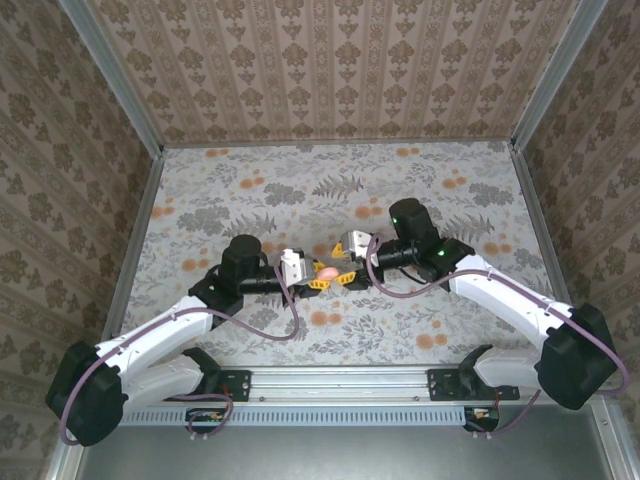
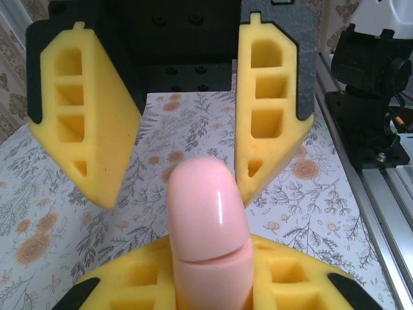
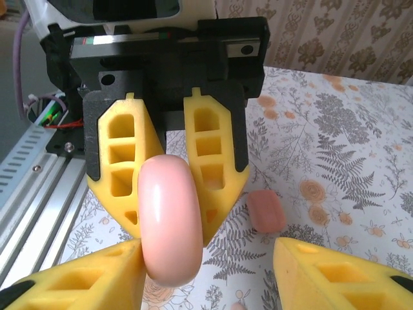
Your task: Insert wireless bluetooth earbuds into charging case
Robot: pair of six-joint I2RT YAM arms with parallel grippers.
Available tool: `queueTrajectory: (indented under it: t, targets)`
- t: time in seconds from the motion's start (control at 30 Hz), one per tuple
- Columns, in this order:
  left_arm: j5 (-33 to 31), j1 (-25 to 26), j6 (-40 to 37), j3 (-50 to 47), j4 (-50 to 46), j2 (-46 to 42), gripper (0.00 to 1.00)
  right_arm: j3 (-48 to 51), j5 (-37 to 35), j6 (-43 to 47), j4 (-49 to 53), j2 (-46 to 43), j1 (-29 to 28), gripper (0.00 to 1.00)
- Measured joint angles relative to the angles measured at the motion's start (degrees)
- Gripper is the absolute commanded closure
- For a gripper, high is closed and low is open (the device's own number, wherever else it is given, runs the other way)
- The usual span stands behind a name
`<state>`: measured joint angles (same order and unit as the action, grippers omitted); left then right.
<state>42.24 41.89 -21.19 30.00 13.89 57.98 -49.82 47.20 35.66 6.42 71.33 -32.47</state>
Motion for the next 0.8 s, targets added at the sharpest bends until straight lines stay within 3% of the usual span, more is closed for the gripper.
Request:
queueTrajectory:
  t: [0.53,0.8]
  targets:
    - [1.5,-0.7,1.7,-2.3,1.2,-0.3,0.83,0.7,0.8,-4.7,-6.8,-0.8,2.3,0.46]
    - [0.3,-5.6,8.3,-8.6,11.3,-0.5,0.83,0.7,-0.3,-8.1,-7.1,-0.8,2.3,0.47]
